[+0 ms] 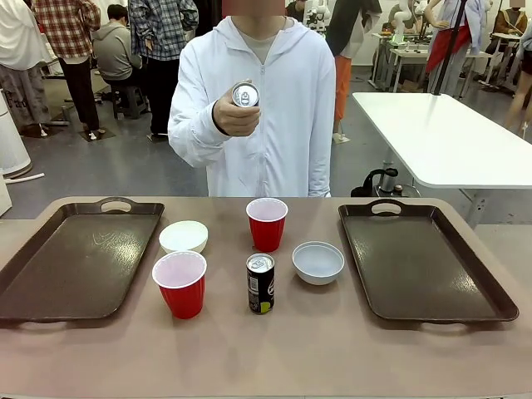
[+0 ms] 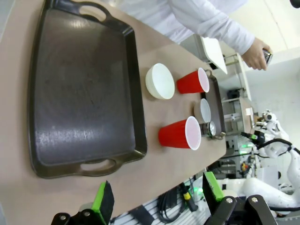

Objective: Prepare tableware on both trays.
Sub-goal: Pick up a Picnic Bowl from the table and place it on a Handle tray.

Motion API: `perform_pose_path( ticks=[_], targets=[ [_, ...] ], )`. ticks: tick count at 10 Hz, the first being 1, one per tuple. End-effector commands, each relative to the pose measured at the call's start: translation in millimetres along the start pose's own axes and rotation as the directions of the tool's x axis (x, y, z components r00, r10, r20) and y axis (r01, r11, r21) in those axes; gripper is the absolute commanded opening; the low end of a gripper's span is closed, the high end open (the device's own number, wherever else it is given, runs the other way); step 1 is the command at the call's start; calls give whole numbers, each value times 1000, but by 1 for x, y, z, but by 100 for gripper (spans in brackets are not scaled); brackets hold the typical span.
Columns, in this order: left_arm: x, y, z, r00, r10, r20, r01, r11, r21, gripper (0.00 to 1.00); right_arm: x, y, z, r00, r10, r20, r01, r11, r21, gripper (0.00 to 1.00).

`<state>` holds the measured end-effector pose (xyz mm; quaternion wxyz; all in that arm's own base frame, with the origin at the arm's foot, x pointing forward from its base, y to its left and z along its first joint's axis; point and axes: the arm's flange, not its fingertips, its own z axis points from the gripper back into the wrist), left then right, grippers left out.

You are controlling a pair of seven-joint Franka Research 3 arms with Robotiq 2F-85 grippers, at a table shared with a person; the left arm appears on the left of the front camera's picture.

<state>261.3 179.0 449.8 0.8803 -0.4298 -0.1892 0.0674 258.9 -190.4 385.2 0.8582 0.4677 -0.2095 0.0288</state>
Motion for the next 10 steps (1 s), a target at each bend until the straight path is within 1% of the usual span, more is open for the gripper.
perform_pose_path(
  ticks=[1,2,3,4,5,6,7,8,10],
  targets=[
    [0,1,1,1000,0,2,0,1000,-4,100,36,84,-1,993,-35,-113,12,980,-197,100],
    [0,1,1,1000,0,2,0,1000,-4,100,59,104,-8,969,-91,-230,28,964,-264,100],
    [0,1,1,1000,0,2,0,1000,-4,100,77,118,-16,948,-149,-280,40,933,-358,100],
    [0,1,1,1000,0,2,0,1000,-4,100,96,135,-32,943,-179,-280,37,895,-445,100],
    [0,1,1,1000,0,2,0,1000,-4,100,113,156,-60,936,-199,-291,15,847,-531,100],
    [0,1,1,1000,0,2,0,1000,-4,100,122,173,-94,932,-200,-301,-17,808,-589,100],
    [0,1,1,1000,0,2,0,1000,-4,100,127,190,-138,940,-180,-290,-45,777,-628,100],
    [0,1,1,1000,0,2,0,1000,-4,100,130,207,-183,950,-172,-260,-43,754,-656,100],
    [0,1,1,1000,0,2,0,1000,-4,100,129,232,-264,966,-124,-226,-86,673,-735,100]
  ],
)
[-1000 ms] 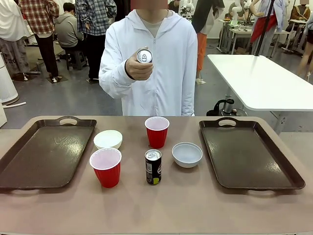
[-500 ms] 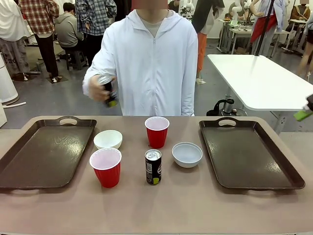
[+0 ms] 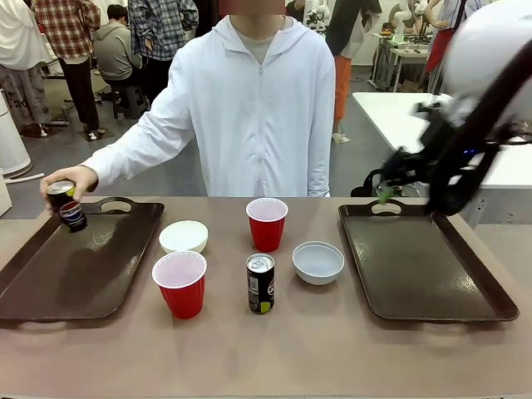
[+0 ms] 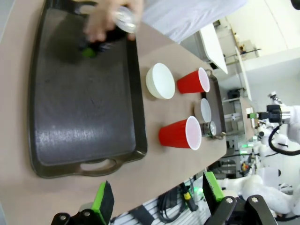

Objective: Prepare tableware on both trays.
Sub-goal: Pick up a Picnic Bowl from the table and place it on a Handle tray.

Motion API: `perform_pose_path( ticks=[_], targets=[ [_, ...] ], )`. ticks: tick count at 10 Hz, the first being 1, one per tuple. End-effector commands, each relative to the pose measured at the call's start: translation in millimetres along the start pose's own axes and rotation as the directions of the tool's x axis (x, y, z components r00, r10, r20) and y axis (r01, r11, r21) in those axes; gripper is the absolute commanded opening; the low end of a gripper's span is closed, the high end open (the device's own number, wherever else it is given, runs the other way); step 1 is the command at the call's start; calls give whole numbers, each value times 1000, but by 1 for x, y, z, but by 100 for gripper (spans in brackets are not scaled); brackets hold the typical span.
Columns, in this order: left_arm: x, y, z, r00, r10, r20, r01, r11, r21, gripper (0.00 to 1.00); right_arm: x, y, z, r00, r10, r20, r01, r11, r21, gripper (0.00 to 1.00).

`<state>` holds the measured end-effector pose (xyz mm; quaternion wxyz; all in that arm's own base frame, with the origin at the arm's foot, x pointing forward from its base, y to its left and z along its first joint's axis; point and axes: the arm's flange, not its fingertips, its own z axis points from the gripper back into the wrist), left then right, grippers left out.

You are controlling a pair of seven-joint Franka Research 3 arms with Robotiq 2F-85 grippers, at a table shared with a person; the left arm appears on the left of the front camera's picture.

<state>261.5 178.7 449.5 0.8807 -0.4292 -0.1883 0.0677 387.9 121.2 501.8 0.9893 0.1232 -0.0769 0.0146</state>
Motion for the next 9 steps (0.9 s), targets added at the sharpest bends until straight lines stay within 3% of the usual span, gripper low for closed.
perform_pose_path(
  ticks=[1,4,6,7,9],
  targets=[
    [0,1,1,1000,-1,4,1,1000,-5,100,28,29,-28,996,-25,90,36,992,-122,100],
    [0,1,1,1000,-1,4,1,1000,-5,100,38,35,-71,988,-35,150,56,989,-140,100],
    [0,1,1,1000,-1,4,1,1000,-5,100,17,19,-88,999,-12,37,16,994,-104,100],
    [0,1,1,1000,-1,4,1,1000,-5,100,34,31,-73,992,-11,122,27,991,-129,100],
    [0,1,1,1000,-1,4,1,1000,-5,100,34,31,-73,992,-11,122,27,991,-129,100]
  ],
)
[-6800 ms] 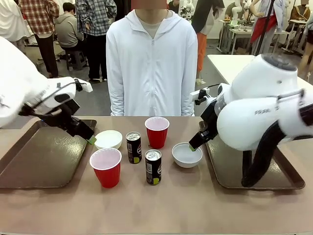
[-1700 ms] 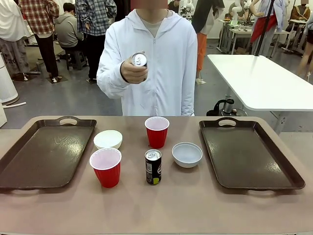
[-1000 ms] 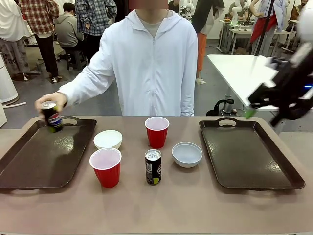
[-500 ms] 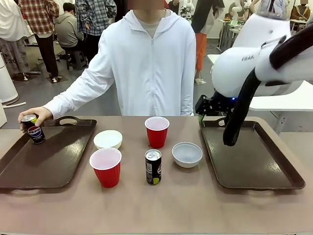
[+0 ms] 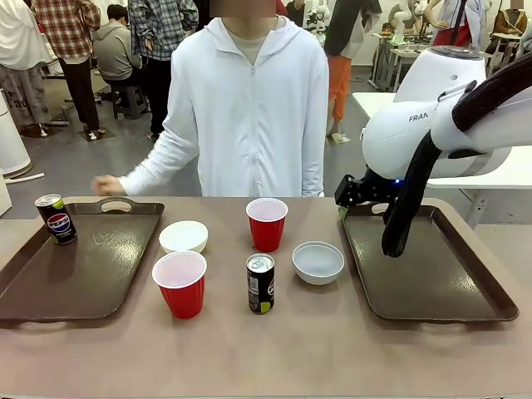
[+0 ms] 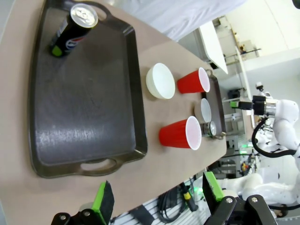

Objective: Prepare tableware on both trays.
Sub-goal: Pick up a Picnic Bowl from the table and place it on a Handle tray.

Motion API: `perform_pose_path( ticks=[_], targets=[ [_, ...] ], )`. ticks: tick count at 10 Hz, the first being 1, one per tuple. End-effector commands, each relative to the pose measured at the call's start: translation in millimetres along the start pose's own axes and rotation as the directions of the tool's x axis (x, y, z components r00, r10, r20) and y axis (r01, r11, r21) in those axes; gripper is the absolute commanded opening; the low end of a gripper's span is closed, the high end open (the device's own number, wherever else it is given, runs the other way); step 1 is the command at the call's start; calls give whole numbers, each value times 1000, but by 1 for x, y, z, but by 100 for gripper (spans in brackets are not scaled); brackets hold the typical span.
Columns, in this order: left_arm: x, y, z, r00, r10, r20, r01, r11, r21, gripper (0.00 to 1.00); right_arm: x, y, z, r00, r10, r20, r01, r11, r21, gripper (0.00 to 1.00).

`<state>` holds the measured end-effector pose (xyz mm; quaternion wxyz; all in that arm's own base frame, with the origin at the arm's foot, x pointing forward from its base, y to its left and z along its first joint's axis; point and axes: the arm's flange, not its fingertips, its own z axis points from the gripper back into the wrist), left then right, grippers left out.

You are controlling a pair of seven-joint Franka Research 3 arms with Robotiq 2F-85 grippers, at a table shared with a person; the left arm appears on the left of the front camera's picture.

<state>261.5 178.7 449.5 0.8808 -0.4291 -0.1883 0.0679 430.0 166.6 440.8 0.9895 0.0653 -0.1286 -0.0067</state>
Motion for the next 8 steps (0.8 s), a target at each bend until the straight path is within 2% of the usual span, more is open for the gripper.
perform_pose_path(
  ticks=[1,3,5,8],
  targets=[
    [0,1,1,1000,-1,4,1,1000,-6,100,2,3,3,1000,1,16,-1,1000,-11,100],
    [0,1,1,1000,-1,4,1,1000,-6,100,3,-4,-16,999,-30,13,30,999,19,100],
    [0,1,1,1000,-1,4,1,1000,-6,100,2,27,-51,997,72,-32,-73,997,-32,100],
    [0,1,1,1000,-1,4,1,1000,-6,100,2,53,-88,989,125,-83,-134,985,-111,100]
  ],
)
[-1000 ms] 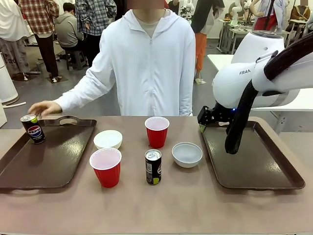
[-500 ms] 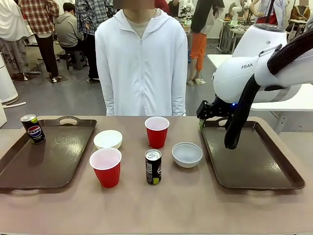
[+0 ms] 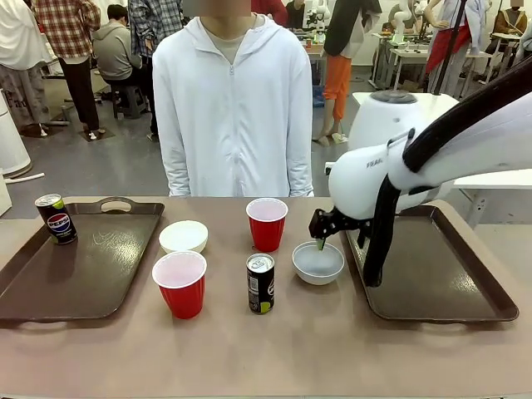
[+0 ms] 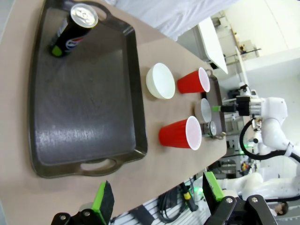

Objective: Prepare tableware on both trays.
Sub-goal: Pick up a Picnic Bowl from the table and place it on a Handle tray.

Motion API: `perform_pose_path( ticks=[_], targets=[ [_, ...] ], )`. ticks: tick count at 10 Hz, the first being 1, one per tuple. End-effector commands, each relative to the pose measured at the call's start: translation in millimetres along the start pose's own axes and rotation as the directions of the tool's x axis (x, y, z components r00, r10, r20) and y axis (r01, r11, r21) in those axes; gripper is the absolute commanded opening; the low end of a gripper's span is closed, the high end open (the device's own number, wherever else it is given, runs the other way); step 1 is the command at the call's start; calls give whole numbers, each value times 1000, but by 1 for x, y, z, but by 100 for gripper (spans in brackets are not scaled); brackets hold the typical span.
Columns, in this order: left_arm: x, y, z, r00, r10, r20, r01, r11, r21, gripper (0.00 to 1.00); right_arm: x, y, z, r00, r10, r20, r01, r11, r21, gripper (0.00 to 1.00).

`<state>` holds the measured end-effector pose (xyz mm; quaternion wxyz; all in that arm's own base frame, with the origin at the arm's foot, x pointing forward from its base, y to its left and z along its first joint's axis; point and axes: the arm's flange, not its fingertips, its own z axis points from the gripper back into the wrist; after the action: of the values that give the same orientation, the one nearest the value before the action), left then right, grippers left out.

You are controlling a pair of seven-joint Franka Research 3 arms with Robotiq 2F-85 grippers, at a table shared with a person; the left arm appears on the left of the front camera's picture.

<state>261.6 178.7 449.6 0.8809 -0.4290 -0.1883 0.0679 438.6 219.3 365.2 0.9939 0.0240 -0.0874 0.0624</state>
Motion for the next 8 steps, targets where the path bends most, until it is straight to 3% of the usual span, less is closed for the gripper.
perform_pose_path(
  ticks=[1,2,3,4,5,6,7,8],
  targets=[
    [0,1,1,1000,-1,3,1,1000,-6,100,17,11,-11,1000,-3,-6,3,998,-59,100],
    [0,1,1,1000,-1,3,1,1000,-6,100,16,11,-14,1000,7,-17,-8,998,-61,100],
    [0,1,1,1000,-1,3,1,1000,-6,100,18,9,-17,1000,6,-19,-7,998,-61,42],
    [0,1,1,1000,-1,3,1,1000,-6,100,18,7,-21,999,9,-37,-10,999,-48,41],
    [0,1,1,1000,-1,3,1,1000,-6,100,21,5,-23,999,5,-50,-7,999,-39,0],
    [0,1,1,1000,-1,3,1,1000,-6,100,21,5,-24,998,6,-55,-8,999,-39,36],
    [0,1,1,1000,-1,3,1,1000,-6,100,21,5,-23,998,8,-61,-10,999,-40,0],
    [0,1,1,1000,-1,3,1,1000,-6,100,21,5,-23,998,11,-64,-13,999,-39,12]
  ],
)
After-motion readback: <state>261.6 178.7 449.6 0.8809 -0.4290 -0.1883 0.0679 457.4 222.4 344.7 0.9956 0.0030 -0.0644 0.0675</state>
